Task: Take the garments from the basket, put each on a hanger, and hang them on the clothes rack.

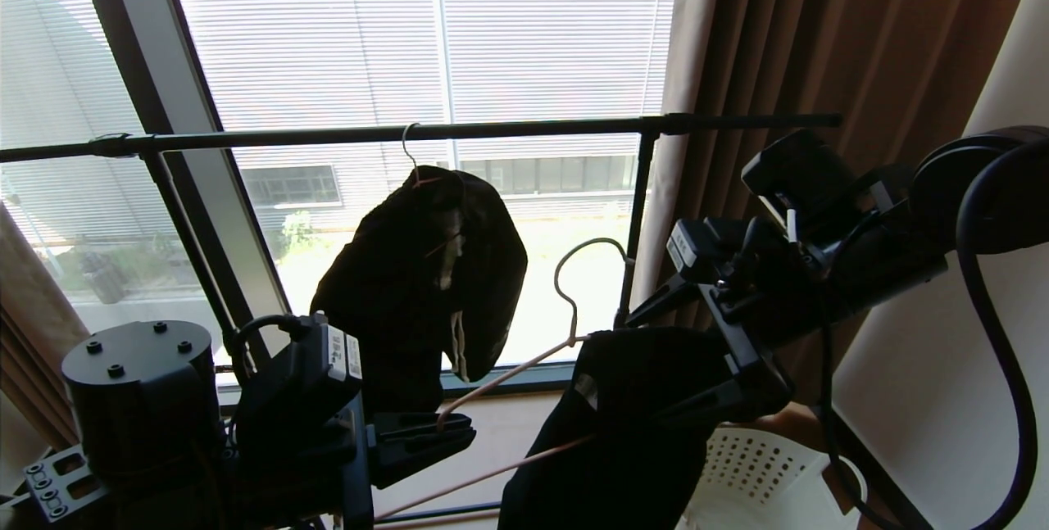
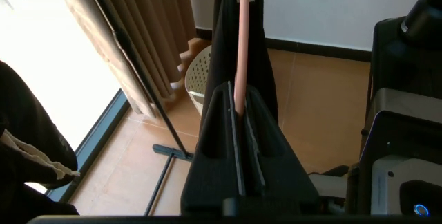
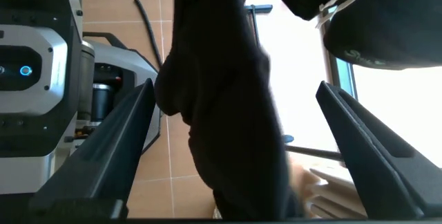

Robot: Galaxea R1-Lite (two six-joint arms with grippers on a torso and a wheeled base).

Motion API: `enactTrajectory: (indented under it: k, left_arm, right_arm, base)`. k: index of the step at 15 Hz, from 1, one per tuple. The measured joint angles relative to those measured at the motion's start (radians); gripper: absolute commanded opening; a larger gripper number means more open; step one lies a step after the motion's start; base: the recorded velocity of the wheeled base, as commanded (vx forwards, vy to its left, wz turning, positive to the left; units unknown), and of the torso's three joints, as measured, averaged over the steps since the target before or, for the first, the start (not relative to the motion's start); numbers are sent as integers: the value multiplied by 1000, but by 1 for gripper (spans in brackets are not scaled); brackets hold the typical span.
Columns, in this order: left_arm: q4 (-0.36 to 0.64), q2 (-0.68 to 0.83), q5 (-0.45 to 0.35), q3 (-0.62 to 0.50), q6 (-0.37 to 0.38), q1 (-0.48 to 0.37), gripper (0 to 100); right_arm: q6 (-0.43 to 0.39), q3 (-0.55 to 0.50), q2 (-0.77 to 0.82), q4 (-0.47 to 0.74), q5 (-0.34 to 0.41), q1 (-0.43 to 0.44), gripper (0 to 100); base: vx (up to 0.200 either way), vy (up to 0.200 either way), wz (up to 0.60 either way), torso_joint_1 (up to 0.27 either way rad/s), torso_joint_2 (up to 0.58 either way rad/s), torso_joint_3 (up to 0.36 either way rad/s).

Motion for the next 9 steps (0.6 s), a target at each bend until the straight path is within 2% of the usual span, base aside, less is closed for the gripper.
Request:
enactTrajectory:
  k: [2,3,9]
  left_arm:
    - [0,3,0,-4,0,-1,0]
    - [0,4,0,-4,0,-1,0]
    - [0,11,0,-14,-4,-1,0]
  right_arm:
    - [2,5,4,-2,2,0,100]
    - [2,10,7,-4,2,0,0]
    - [4,17,11,-21,18,-1,0]
  base:
    - [0,0,0,0,0,0]
    - [0,0,0,0,0,0]
    - [0,0,0,0,0,0]
